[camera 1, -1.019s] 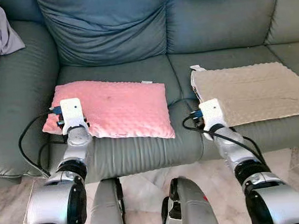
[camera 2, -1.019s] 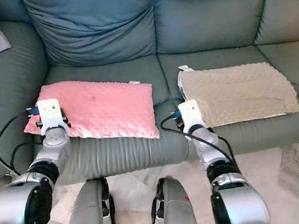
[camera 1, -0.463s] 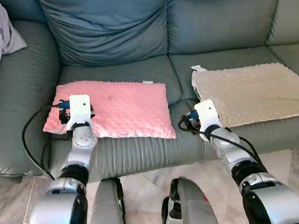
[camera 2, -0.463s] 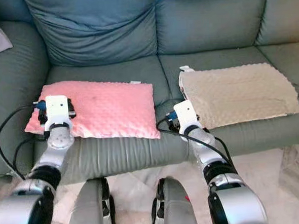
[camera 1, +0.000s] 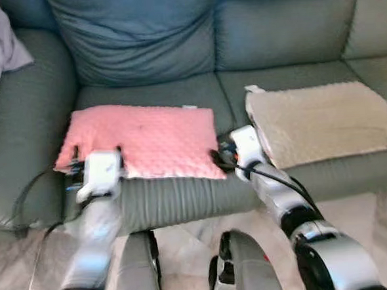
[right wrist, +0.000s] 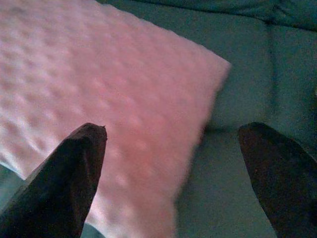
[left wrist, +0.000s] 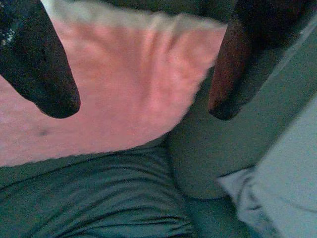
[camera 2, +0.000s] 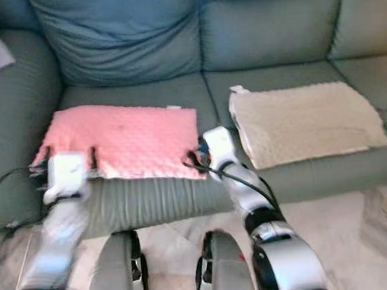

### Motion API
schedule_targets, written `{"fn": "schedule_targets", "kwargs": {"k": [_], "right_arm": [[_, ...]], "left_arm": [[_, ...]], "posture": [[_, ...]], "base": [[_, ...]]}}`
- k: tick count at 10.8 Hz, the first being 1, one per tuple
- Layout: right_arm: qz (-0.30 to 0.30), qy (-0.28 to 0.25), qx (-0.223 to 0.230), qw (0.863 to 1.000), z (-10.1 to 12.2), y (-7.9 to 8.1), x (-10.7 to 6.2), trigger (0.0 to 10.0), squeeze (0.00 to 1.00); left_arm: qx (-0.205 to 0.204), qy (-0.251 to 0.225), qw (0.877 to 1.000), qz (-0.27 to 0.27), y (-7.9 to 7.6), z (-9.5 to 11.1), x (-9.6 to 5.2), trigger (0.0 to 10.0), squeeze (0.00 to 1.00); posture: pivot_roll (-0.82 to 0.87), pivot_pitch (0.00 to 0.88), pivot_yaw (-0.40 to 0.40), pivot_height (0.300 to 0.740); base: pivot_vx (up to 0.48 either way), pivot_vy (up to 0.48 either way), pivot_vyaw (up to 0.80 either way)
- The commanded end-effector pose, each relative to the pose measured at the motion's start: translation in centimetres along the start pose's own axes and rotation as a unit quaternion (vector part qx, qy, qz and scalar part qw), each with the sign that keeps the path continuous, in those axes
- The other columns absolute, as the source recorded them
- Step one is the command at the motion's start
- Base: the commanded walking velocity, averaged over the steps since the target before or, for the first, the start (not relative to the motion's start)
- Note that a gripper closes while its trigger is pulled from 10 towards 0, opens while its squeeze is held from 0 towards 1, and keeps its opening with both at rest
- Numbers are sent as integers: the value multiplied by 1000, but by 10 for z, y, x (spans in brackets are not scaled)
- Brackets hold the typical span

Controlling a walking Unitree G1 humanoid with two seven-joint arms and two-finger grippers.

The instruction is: Move the pillow to the sofa

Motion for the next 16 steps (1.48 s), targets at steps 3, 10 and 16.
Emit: {"fn": "schedule_targets", "kwargs": {"k": [3, 10, 16], "right_arm": [[42, 68, 64, 995, -16, 24, 7, 10000, 1000], [-61, 184, 134, 972, -53, -10, -13, 10000, 1000], [-187, 172, 127, 959, -43, -52, -22, 10000, 1000]], "left_arm": [[17, 31, 999, -26, 25, 15, -36, 10000, 0], [11, 72, 995, -75, 20, 28, -43, 10000, 0], [4, 84, 993, -79, 18, 27, -41, 10000, 0]], "posture": [[145, 229, -73, 651], [180, 237, -47, 651], [185, 238, -49, 651]], "base": [[0, 0, 0], [0, 0, 0], [0, 0, 0]]}}
Point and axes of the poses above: a point about 5 cm out from each wrist's last joint towards the gripper, its own x axis pointing out of the wrist towards the gripper, its own z axis along the axis of the wrist's last joint, y = z × x, the point moved 1 cm from there along x, pointing out of the wrist towards the gripper, and after that the axes turned 3 degrees about x, right-handed, at the moved point
